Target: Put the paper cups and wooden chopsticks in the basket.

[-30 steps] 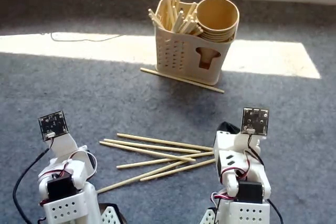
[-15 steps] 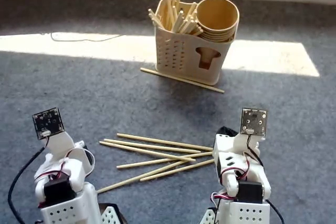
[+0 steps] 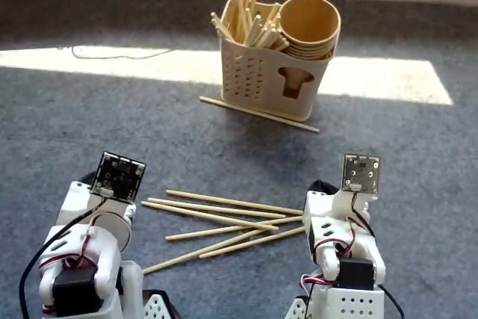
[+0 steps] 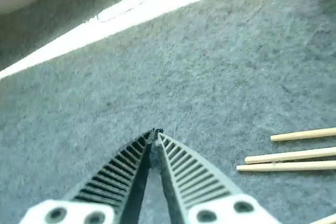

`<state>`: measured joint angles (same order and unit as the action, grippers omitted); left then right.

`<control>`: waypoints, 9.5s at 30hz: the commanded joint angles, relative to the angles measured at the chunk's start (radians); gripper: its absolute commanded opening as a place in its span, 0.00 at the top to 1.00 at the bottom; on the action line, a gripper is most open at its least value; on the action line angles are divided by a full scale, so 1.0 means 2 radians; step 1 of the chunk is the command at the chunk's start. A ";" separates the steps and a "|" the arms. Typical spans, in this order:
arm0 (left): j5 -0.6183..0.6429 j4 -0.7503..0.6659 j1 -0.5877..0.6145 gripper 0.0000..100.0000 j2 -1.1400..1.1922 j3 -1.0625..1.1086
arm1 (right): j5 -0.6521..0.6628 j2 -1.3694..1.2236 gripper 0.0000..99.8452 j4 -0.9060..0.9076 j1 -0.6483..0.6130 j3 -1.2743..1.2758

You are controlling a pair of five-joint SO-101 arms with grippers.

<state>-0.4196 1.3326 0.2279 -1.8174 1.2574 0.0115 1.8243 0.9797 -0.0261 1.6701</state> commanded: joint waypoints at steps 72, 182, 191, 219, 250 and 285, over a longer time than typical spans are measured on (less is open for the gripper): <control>-0.053 -0.108 -0.409 0.87 1.000 -0.466 | 0.005 0.006 0.99 0.000 0.165 0.056; 0.185 -0.519 -0.283 0.99 0.488 -0.359 | 0.005 0.006 0.99 0.001 0.164 0.056; 0.257 -0.635 -0.258 0.99 0.492 -0.323 | 0.005 0.006 0.99 0.001 0.164 0.056; 0.321 -0.681 -0.204 0.99 0.820 -0.531 | 0.005 0.006 0.99 0.001 0.165 0.056; 0.316 -0.413 -0.191 0.84 0.771 -0.518 | 0.005 0.006 0.99 0.001 0.165 0.056; 0.164 -0.017 -0.290 0.76 0.607 -0.432 | 0.005 0.006 0.99 0.001 0.165 0.056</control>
<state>-0.0683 1.2927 -0.3168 -0.5762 0.3690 0.0115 1.8243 0.9797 0.2931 1.6717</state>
